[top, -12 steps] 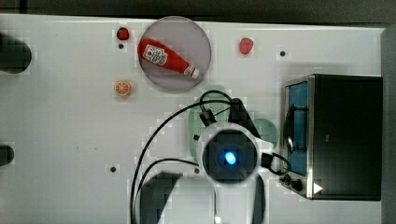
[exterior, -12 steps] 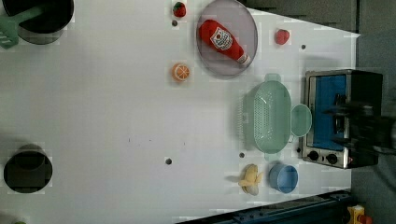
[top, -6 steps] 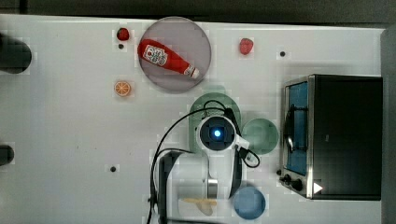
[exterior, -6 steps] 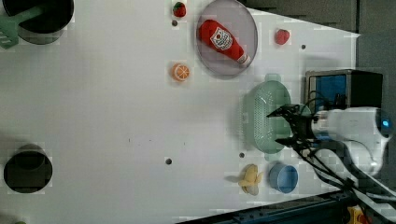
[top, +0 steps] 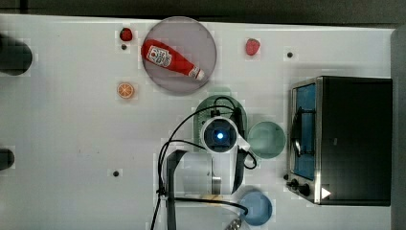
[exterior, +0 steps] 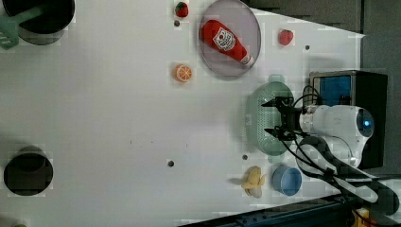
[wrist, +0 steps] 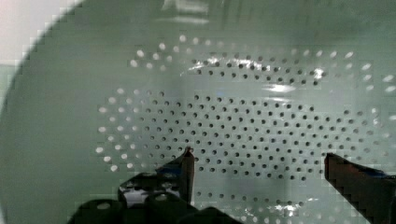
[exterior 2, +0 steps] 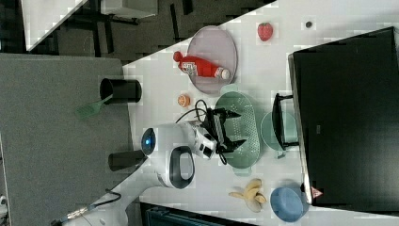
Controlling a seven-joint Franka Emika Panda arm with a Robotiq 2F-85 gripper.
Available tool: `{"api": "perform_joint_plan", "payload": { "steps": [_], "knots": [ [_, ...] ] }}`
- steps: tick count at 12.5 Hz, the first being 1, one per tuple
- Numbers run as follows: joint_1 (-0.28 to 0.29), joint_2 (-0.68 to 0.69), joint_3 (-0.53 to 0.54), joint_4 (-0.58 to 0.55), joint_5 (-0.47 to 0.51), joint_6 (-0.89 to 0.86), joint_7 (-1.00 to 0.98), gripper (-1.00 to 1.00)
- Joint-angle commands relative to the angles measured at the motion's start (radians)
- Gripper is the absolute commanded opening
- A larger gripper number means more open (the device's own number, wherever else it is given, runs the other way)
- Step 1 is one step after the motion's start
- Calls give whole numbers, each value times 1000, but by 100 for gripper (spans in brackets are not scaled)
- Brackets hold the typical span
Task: Drag strainer right to left.
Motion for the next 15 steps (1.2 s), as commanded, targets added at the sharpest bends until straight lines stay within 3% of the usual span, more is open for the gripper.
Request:
{"api": "perform_joint_plan", "payload": {
  "steps": [1, 7, 15],
  "knots": [
    [18, 29, 41, 6, 6, 24, 79, 100],
    [27, 32, 114, 9, 19, 22, 227, 100],
    [87, 42, 214, 20, 41, 20, 346, 100]
  ]
}}
